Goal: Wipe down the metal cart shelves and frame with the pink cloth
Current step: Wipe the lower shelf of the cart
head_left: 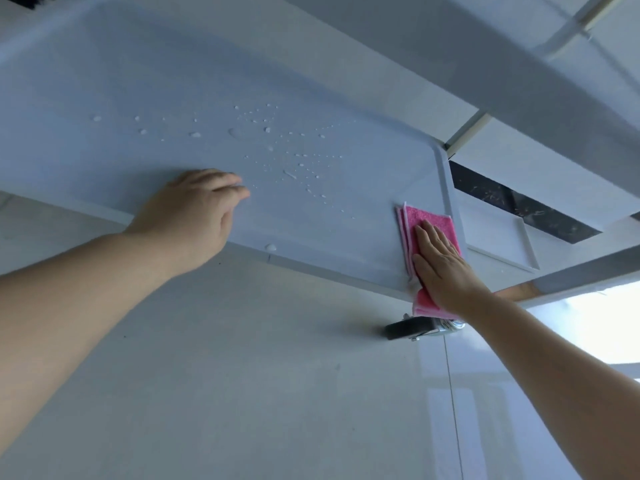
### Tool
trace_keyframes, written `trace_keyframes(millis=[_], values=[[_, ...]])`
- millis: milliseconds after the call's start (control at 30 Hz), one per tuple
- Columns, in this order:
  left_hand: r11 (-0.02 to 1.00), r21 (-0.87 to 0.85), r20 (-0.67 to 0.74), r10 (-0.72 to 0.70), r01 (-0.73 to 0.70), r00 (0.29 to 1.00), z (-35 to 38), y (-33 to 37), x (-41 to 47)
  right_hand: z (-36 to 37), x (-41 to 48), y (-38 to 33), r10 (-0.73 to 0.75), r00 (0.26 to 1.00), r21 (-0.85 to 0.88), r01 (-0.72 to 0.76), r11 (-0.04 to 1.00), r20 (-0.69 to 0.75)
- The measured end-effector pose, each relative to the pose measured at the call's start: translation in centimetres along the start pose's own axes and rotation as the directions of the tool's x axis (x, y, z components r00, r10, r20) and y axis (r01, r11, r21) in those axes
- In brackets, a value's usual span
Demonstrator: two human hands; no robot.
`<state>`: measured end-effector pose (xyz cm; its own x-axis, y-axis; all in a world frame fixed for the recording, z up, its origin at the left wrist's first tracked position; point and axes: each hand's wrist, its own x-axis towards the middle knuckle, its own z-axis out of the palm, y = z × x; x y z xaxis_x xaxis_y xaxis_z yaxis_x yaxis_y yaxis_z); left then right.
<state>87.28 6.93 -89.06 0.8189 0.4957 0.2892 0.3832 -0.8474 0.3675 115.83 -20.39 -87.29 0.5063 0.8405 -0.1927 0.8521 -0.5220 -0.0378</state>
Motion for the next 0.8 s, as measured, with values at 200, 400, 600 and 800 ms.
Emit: trace_keyframes(millis=[200, 400, 600, 800], values=[[0.998, -0.032, -0.031, -0.046, 0.045, 0.998, 0.5, 0.4, -0.2, -0.6, 3.1, 1.0, 0.045, 0.998, 0.021, -0.044, 0.999, -0.042], [0.998, -0.058, -0.086, -0.035, 0.03, 0.996, 0.8, 0.3, -0.2, -0.9, 7.2, 2.7, 0.051, 0.997, -0.008, -0.051, 0.999, -0.056], [0.999, -0.027, -0.111, -0.031, 0.028, 0.993, 1.1, 0.5, -0.1, -2.2, 12.0, 3.7, 0.016, 0.993, -0.003, -0.017, 1.0, -0.114], [0.999, -0.01, -0.12, -0.047, 0.047, 0.992, 1.5, 0.5, -0.1, -3.2, 16.3, 4.2, 0.037, 0.992, 0.027, -0.034, 0.999, -0.123]])
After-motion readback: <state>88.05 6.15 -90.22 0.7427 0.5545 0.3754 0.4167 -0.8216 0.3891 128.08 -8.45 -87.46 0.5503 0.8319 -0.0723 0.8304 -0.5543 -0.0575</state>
